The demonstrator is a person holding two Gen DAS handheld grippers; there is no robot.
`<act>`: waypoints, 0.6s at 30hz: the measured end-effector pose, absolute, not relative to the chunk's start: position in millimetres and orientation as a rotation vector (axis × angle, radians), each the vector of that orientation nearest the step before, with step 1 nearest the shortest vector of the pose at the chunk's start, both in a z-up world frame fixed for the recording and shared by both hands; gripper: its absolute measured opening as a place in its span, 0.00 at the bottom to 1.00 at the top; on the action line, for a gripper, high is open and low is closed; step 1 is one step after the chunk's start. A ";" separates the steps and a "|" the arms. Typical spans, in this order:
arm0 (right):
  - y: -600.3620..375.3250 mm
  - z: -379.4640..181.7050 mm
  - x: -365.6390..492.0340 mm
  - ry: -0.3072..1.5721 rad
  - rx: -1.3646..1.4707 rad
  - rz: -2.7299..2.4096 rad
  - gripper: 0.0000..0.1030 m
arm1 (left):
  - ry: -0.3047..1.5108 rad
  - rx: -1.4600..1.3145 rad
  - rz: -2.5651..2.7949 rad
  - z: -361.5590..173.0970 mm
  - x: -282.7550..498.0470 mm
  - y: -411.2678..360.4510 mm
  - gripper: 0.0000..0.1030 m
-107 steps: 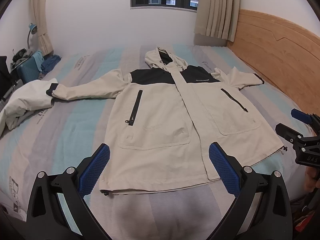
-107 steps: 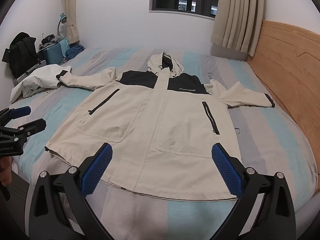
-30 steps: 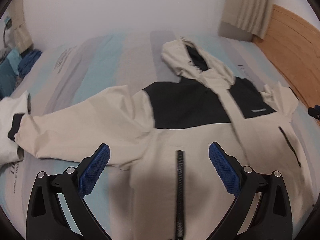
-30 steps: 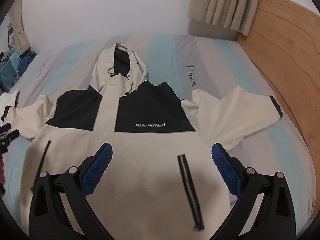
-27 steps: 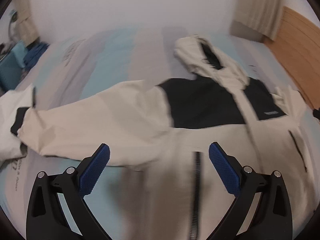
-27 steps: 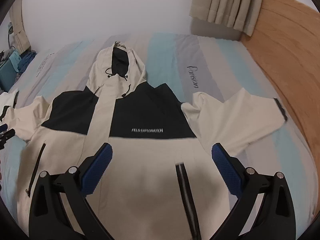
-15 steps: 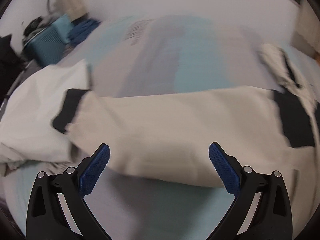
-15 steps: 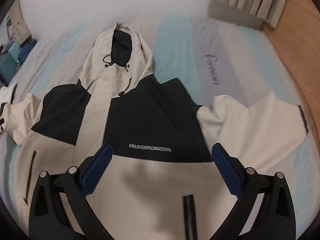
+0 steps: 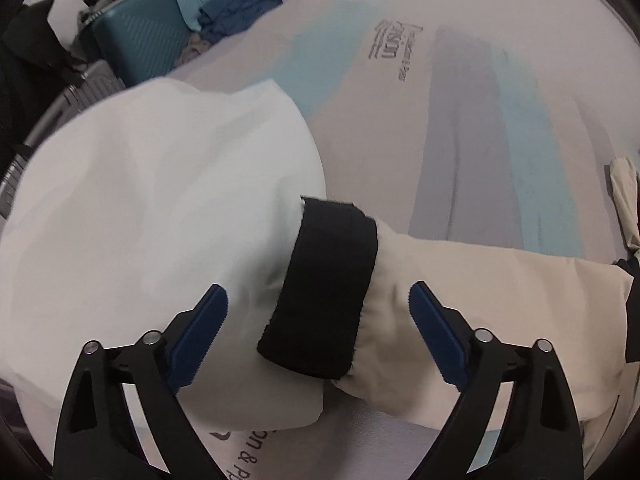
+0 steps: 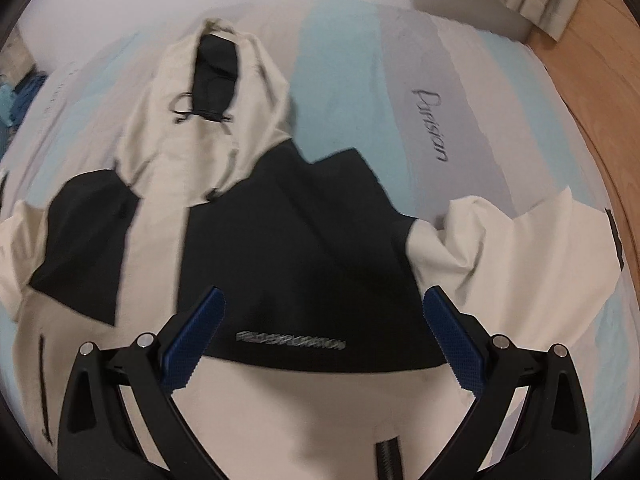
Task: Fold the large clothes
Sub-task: 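Move the left gripper to the black sleeve cuff and grasp it, then carry the held sleeve cuff with the left gripper across the jacket body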
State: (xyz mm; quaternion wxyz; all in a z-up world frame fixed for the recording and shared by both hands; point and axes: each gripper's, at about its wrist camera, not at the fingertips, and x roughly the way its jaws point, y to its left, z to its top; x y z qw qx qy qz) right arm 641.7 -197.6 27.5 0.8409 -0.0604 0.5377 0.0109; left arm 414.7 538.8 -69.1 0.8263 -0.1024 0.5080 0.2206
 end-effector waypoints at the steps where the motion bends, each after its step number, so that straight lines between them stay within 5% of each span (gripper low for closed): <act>1: -202.1 24.8 644.7 1.143 -0.126 0.010 0.93 | 1.087 -0.238 0.456 -73.3 415.7 541.2 0.84; 3: -209.3 21.9 648.2 1.151 -0.122 -0.004 0.93 | 1.097 -0.258 0.446 -80.6 417.0 541.9 0.84; 5: -215.1 21.3 650.0 1.153 -0.113 -0.014 0.93 | 1.119 -0.285 0.434 -89.9 420.5 543.9 0.71; 14: -234.9 12.9 644.9 1.179 -0.015 -0.043 0.93 | 1.156 -0.399 0.487 -98.1 422.9 560.4 0.43; 16: -234.7 10.8 644.0 1.180 -0.019 -0.036 0.93 | 1.167 -0.368 0.489 -97.1 423.8 559.0 0.40; 18: -234.8 9.4 643.8 1.182 -0.023 -0.028 0.93 | 1.186 -0.343 0.517 -98.1 424.5 557.9 0.47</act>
